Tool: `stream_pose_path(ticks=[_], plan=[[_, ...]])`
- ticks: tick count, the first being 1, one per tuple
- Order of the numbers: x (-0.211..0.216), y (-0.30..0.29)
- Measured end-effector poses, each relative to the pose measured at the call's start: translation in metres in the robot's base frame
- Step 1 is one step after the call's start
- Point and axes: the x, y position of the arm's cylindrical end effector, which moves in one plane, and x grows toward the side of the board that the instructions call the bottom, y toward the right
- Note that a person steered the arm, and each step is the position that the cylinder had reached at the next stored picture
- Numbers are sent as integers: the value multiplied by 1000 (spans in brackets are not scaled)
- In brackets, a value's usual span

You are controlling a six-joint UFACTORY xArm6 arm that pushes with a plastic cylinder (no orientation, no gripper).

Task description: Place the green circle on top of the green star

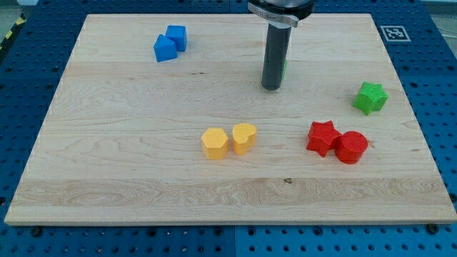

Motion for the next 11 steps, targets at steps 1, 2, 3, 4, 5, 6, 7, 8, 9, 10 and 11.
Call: stream_pose_path(ticks=[1,2,3,4,5,6,7,8,9,10,11], plan=[[0,0],[-1,0],[-6,-18],[-19,-46],[-36,-55],[-38,-33],[-38,-6],[-38,15],[-38,35],[-38,58],[-38,80]])
